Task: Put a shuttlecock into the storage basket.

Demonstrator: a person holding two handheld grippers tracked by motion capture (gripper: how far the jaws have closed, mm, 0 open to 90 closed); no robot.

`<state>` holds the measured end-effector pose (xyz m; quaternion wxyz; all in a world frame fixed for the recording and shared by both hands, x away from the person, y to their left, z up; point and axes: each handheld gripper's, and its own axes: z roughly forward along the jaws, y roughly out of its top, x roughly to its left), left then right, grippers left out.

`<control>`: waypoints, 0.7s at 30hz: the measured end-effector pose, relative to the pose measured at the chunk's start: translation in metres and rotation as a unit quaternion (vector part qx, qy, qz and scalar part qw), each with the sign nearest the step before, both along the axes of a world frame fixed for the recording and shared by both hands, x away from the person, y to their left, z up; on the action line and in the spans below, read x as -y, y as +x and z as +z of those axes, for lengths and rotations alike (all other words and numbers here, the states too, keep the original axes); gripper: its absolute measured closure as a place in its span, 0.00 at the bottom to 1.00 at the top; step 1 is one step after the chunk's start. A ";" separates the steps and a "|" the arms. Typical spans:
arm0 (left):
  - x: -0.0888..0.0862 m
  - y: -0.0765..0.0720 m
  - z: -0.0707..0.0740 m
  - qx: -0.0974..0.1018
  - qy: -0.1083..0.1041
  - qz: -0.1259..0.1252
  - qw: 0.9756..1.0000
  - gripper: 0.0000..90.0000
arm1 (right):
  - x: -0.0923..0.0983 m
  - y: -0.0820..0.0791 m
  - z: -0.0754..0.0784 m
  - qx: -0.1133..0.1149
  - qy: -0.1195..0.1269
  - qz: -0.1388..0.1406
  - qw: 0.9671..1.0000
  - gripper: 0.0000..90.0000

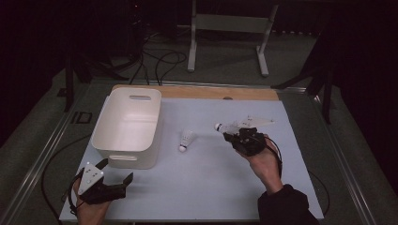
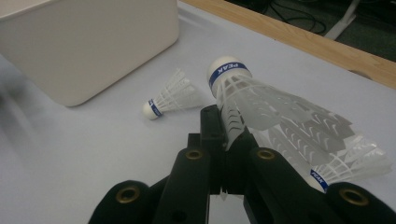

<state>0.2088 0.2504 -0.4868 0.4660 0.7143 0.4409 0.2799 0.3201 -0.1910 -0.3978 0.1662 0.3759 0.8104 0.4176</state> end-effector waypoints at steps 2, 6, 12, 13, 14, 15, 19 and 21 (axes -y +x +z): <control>0.000 0.000 0.000 0.000 0.000 0.000 1.000 0.00 | 0.000 0.001 0.001 0.001 0.000 0.001 1.000 1.00; -0.001 0.000 0.000 0.002 -0.002 0.002 1.000 0.00 | -0.002 0.003 0.003 -0.001 0.004 0.001 1.000 1.00; 0.000 0.000 0.000 0.001 -0.001 0.001 1.000 0.00 | -0.003 0.008 0.004 -0.001 0.004 0.001 1.000 1.00; 0.000 0.000 0.000 0.000 -0.001 0.001 1.000 0.00 | -0.003 0.009 0.005 -0.001 0.005 0.002 1.000 1.00; 0.000 0.000 0.000 0.000 -0.002 0.001 1.000 0.00 | -0.003 0.009 0.005 0.000 0.005 0.002 1.000 1.00; -0.001 0.000 0.000 0.001 -0.003 0.001 1.000 0.00 | -0.003 0.010 0.005 0.000 0.005 0.001 1.000 1.00; -0.001 0.000 0.000 0.001 -0.004 0.003 1.000 0.00 | -0.004 0.012 0.008 0.001 0.011 0.001 1.000 1.00; -0.001 0.000 0.000 0.001 -0.003 0.003 1.000 0.00 | -0.005 0.013 0.010 0.002 0.011 0.003 1.000 1.00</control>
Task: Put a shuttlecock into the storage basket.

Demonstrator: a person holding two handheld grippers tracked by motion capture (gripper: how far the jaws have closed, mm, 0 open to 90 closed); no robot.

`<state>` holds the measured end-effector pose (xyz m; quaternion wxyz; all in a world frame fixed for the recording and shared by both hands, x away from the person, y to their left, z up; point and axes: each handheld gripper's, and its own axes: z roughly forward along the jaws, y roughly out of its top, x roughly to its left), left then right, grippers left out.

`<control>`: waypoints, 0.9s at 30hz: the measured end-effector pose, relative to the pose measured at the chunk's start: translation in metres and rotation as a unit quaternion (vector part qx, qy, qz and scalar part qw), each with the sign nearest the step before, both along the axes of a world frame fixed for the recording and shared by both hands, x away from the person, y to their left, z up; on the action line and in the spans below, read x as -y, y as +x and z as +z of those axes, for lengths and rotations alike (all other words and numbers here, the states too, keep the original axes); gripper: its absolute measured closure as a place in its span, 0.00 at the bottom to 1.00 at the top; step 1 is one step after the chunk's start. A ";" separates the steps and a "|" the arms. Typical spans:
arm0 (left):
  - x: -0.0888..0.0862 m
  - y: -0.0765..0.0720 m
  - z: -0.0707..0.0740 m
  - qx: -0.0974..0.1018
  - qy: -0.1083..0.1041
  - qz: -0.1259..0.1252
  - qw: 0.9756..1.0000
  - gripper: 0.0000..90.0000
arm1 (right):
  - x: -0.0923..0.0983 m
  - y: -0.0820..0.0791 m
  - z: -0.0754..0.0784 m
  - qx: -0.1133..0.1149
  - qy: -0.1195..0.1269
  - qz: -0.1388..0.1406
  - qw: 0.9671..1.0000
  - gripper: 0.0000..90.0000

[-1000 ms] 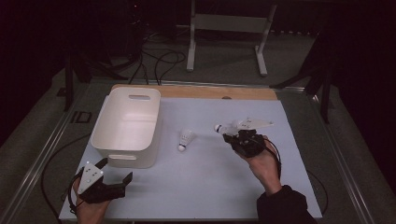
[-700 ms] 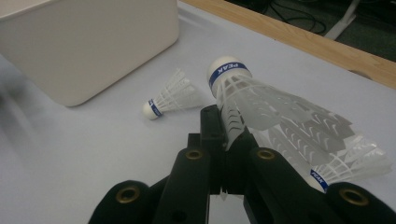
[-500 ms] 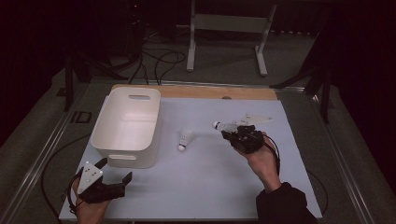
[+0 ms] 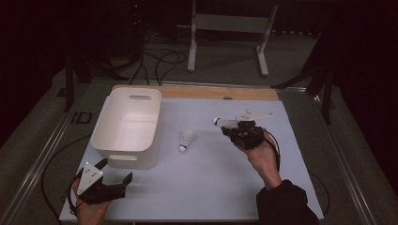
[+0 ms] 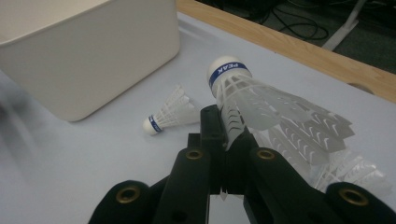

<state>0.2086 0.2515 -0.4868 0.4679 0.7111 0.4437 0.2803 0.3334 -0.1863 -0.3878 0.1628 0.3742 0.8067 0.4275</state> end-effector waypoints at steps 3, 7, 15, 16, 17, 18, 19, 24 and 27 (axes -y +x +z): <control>0.000 0.000 0.000 0.000 0.001 -0.001 1.000 0.00 | -0.001 0.001 0.002 0.002 0.000 0.001 1.000 1.00; 0.001 0.001 -0.001 -0.001 0.001 -0.001 1.000 0.00 | -0.003 0.003 0.003 0.004 -0.001 0.002 1.000 1.00; 0.002 0.001 -0.001 -0.003 0.003 -0.001 1.000 0.00 | -0.005 0.008 0.001 0.002 0.002 0.002 1.000 1.00; 0.001 0.001 -0.001 -0.003 0.004 -0.001 1.000 0.00 | -0.006 0.008 0.001 0.002 0.002 0.003 1.000 1.00; 0.001 0.001 -0.001 -0.003 0.003 -0.001 1.000 0.00 | -0.006 0.008 0.002 0.003 0.003 0.003 1.000 1.00; 0.001 0.001 -0.001 -0.003 0.002 -0.001 1.000 0.00 | -0.007 0.008 0.002 0.004 0.003 0.005 1.000 1.00; 0.001 0.001 -0.001 -0.003 0.003 -0.001 1.000 0.00 | -0.008 0.008 0.002 0.005 0.002 0.005 1.000 1.00; 0.001 0.001 -0.001 -0.004 0.004 -0.001 1.000 0.00 | -0.012 0.008 0.006 0.009 0.001 0.010 1.000 1.00; 0.001 0.001 -0.001 -0.003 0.002 -0.001 1.000 0.00 | -0.014 0.008 0.008 0.013 0.001 0.014 1.000 1.00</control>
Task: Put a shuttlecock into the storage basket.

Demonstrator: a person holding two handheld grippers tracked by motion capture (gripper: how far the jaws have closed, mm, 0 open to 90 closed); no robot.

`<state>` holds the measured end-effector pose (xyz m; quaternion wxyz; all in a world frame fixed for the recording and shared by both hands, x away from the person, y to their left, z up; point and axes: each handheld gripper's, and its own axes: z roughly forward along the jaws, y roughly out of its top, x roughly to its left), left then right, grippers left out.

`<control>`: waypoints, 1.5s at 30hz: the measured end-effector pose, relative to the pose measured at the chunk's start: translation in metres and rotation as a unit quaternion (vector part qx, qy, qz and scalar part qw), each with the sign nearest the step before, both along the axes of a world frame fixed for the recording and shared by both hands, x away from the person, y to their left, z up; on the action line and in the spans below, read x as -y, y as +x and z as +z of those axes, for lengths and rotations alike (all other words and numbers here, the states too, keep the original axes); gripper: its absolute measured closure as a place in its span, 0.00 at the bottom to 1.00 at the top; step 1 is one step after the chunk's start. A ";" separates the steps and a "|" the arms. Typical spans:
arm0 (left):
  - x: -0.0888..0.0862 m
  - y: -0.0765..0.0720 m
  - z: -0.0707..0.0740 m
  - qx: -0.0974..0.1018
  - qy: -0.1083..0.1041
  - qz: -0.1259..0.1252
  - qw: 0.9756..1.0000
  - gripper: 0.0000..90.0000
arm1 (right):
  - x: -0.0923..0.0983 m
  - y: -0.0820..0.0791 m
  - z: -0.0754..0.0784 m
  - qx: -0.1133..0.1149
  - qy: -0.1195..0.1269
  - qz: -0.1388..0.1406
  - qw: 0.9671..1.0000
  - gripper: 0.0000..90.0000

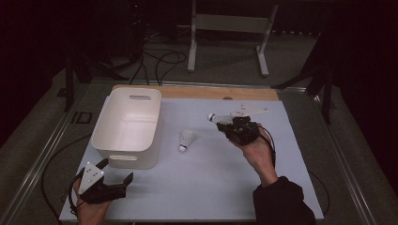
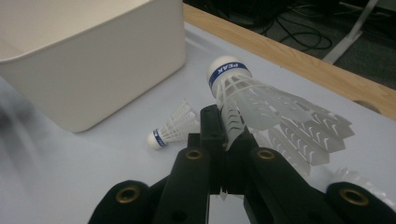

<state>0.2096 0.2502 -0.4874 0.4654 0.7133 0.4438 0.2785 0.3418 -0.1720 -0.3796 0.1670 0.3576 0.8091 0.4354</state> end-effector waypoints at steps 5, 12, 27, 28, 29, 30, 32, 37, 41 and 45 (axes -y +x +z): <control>0.000 0.000 0.000 0.000 0.000 0.000 1.000 0.00 | -0.004 0.000 0.003 0.003 0.000 0.004 1.000 1.00; 0.000 0.000 0.000 0.001 0.000 0.000 1.000 0.00 | -0.009 0.000 0.008 0.009 0.001 0.009 1.000 1.00; 0.000 0.000 0.000 0.001 0.000 -0.001 1.000 0.00 | -0.026 0.005 0.020 0.019 -0.002 0.023 1.000 1.00; 0.000 0.000 0.000 0.000 0.000 -0.001 1.000 0.00 | -0.027 0.005 0.020 0.019 -0.001 0.024 1.000 1.00; 0.000 0.000 0.000 0.000 0.001 -0.001 1.000 0.00 | -0.027 0.005 0.021 0.019 0.000 0.025 1.000 1.00; 0.000 0.000 0.000 0.000 0.000 -0.001 1.000 0.00 | -0.028 0.006 0.021 0.020 0.000 0.025 0.999 1.00; 0.000 0.000 0.000 0.000 0.001 -0.001 1.000 0.00 | -0.030 0.006 0.022 0.020 0.001 0.026 0.999 1.00; 0.000 0.000 0.000 0.000 0.000 -0.002 1.000 0.00 | -0.034 0.008 0.023 0.021 -0.003 0.030 0.999 1.00; 0.000 0.000 0.000 0.000 0.001 -0.002 1.000 0.00 | -0.037 0.010 0.025 0.022 -0.005 0.033 0.999 1.00; 0.000 0.000 0.000 0.000 0.001 -0.002 1.000 0.00 | -0.041 0.012 0.027 0.022 -0.004 0.035 0.999 1.00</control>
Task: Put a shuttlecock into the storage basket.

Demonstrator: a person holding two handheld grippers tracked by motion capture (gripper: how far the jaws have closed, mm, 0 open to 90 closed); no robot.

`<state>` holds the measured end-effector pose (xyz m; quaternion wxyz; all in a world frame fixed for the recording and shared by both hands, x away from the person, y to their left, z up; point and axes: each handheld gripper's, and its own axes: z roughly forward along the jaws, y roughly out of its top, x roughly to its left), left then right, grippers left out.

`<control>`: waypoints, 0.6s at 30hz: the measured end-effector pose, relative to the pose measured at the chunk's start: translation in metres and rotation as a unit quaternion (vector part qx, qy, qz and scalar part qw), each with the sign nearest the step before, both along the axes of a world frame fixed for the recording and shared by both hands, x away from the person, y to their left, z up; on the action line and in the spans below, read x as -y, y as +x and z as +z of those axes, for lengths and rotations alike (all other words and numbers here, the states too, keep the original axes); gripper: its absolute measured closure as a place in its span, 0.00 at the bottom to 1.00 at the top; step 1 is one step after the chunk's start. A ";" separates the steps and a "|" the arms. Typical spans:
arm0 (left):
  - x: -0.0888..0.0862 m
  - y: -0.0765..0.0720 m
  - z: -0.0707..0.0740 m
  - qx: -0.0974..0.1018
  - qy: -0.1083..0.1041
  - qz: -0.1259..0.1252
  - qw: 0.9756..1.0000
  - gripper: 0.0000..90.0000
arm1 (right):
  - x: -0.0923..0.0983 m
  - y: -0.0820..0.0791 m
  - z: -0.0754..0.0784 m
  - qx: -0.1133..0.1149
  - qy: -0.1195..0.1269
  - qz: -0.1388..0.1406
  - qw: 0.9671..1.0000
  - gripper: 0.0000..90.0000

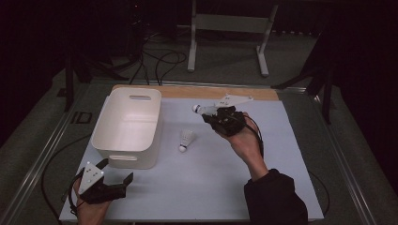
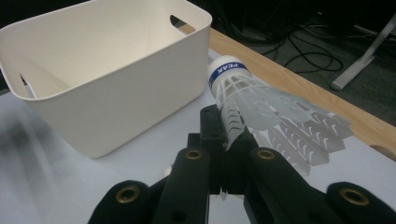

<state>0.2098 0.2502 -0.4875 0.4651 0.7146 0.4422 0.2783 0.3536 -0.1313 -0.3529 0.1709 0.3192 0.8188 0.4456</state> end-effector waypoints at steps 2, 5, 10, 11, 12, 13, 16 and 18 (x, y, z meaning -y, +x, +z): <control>0.000 0.000 0.000 0.000 0.000 0.000 1.000 0.00 | -0.002 0.001 0.001 0.001 0.003 0.003 1.000 1.00; 0.000 0.000 0.000 0.000 0.000 0.000 1.000 0.00 | -0.004 0.001 0.003 0.001 0.007 0.005 1.000 1.00; 0.000 0.000 0.000 0.001 -0.001 0.000 1.000 0.00 | -0.007 0.003 0.006 0.000 0.013 0.010 1.000 1.00; 0.000 0.000 0.000 0.001 0.000 0.000 1.000 0.00 | -0.007 0.003 0.006 0.000 0.013 0.010 1.000 1.00; 0.000 0.000 0.000 0.001 0.000 0.000 1.000 0.00 | -0.008 0.004 0.007 0.000 0.014 0.010 1.000 1.00; 0.000 0.000 0.000 0.001 0.000 0.000 1.000 0.00 | -0.008 0.004 0.007 0.000 0.014 0.010 1.000 1.00; 0.000 0.000 0.000 0.000 0.001 0.000 1.000 0.00 | -0.010 0.006 0.007 -0.001 0.015 0.011 1.000 1.00; 0.000 0.000 0.000 0.000 0.001 0.000 1.000 0.00 | -0.011 0.006 0.008 -0.001 0.015 0.011 1.000 1.00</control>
